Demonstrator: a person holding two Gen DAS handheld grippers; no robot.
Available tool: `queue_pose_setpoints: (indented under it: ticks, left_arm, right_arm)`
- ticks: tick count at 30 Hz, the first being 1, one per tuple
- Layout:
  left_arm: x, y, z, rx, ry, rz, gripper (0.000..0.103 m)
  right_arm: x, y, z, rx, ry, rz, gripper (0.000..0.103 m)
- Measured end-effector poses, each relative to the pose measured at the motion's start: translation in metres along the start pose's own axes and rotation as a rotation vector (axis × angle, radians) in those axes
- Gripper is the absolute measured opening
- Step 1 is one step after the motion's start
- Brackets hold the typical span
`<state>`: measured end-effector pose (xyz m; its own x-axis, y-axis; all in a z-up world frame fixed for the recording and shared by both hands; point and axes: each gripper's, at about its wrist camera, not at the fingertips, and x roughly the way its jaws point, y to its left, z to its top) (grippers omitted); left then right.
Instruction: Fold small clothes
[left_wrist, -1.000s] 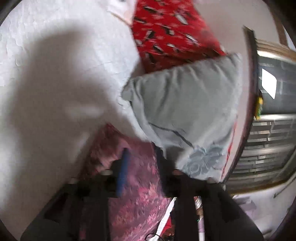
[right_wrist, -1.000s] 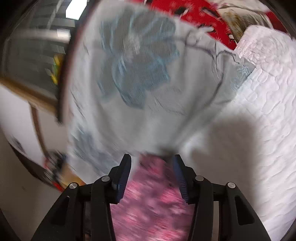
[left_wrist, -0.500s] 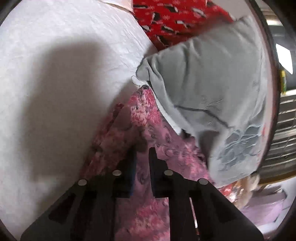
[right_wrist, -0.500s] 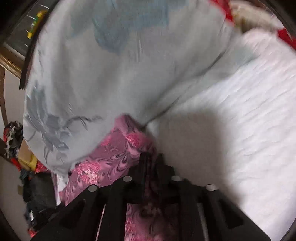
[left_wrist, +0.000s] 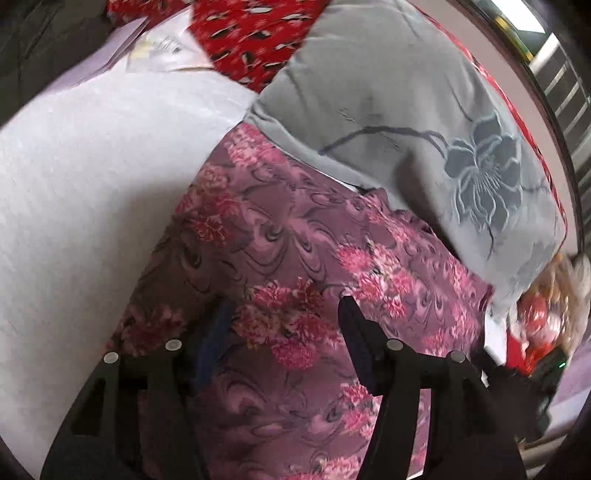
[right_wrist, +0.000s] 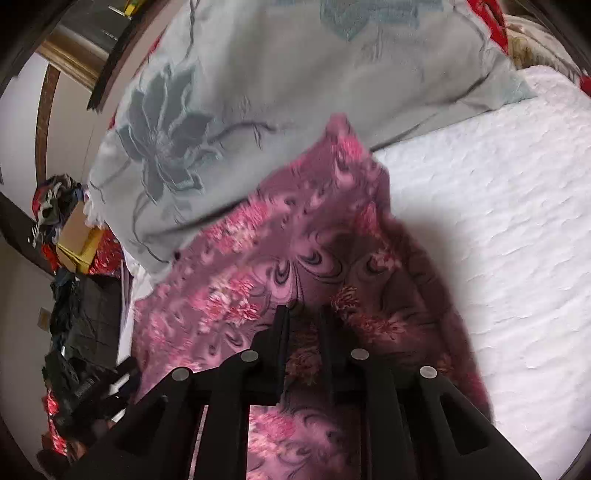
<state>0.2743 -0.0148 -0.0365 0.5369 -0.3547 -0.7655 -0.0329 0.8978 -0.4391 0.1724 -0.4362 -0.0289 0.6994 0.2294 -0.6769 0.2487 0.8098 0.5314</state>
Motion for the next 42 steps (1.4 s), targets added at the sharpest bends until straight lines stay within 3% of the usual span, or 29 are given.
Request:
queue_pose_setpoints:
  ticks: [2, 4, 7, 8, 10, 12, 13, 15, 16, 19, 22, 24, 26, 27, 28, 30, 34, 42]
  left_arm:
    - [-0.005, 0.008, -0.001, -0.027, -0.024, -0.053, 0.06]
    - [-0.004, 0.015, 0.001, -0.041, -0.017, -0.079, 0.06]
    - [0.003, 0.017, 0.014, -0.05, -0.014, -0.083, 0.06]
    - [0.004, 0.016, 0.014, -0.045, -0.014, -0.068, 0.06]
    - [0.012, 0.008, 0.013, -0.006, 0.0, -0.019, 0.06]
    - [0.019, -0.004, 0.012, 0.084, -0.002, 0.063, 0.06]
    - [0.02, -0.008, 0.011, 0.127, -0.003, 0.099, 0.06]
    - [0.017, -0.013, 0.01, 0.161, -0.006, 0.118, 0.06]
    - [0.012, -0.013, 0.011, 0.159, -0.016, 0.096, 0.06]
    - [0.0, -0.014, 0.017, 0.151, -0.056, 0.05, 0.065]
    - [0.002, -0.014, 0.019, 0.148, -0.08, 0.101, 0.07]
    - [0.014, -0.012, 0.02, 0.148, -0.043, 0.129, 0.07]
    - [0.026, -0.01, 0.02, 0.141, -0.008, 0.16, 0.07]
    - [0.031, -0.01, 0.02, 0.149, -0.002, 0.181, 0.07]
    - [0.031, -0.012, 0.019, 0.162, -0.007, 0.195, 0.072]
    - [0.034, -0.018, 0.017, 0.194, -0.012, 0.219, 0.077]
    - [0.036, -0.025, 0.013, 0.237, -0.002, 0.277, 0.079]
    - [0.035, -0.024, 0.012, 0.235, 0.002, 0.275, 0.079]
  right_arm:
    - [-0.014, -0.014, -0.004, 0.035, -0.047, -0.037, 0.044]
    - [-0.017, -0.034, -0.007, 0.081, -0.041, -0.056, 0.051]
    - [0.003, -0.039, -0.012, 0.076, -0.011, -0.08, 0.051]
    - [0.002, -0.034, -0.012, 0.043, -0.036, -0.08, 0.041]
    - [0.003, -0.022, -0.013, -0.035, -0.054, -0.065, 0.005]
    - [0.01, -0.028, -0.015, -0.026, -0.044, -0.165, 0.002]
    - [0.013, -0.032, -0.015, -0.009, -0.026, -0.163, 0.0]
    - [0.005, -0.029, -0.01, -0.004, -0.053, -0.169, 0.001]
    - [-0.002, -0.024, -0.004, -0.004, -0.092, -0.165, 0.011]
    - [0.002, -0.007, 0.017, 0.01, -0.14, -0.103, 0.02]
    - [0.017, 0.008, 0.032, 0.0, -0.157, -0.078, 0.02]
    - [0.039, 0.018, 0.037, 0.005, -0.147, -0.076, 0.023]
    - [0.062, 0.012, 0.034, 0.004, -0.063, -0.133, 0.031]
    - [0.073, 0.008, 0.03, -0.005, -0.034, -0.149, 0.031]
    - [0.069, 0.009, 0.026, -0.02, -0.082, -0.147, 0.031]
    - [0.067, 0.012, 0.025, -0.036, -0.082, -0.164, 0.031]
    - [0.061, 0.02, 0.03, -0.047, -0.041, -0.183, 0.031]
    - [0.047, 0.052, 0.035, -0.153, -0.093, -0.174, 0.039]
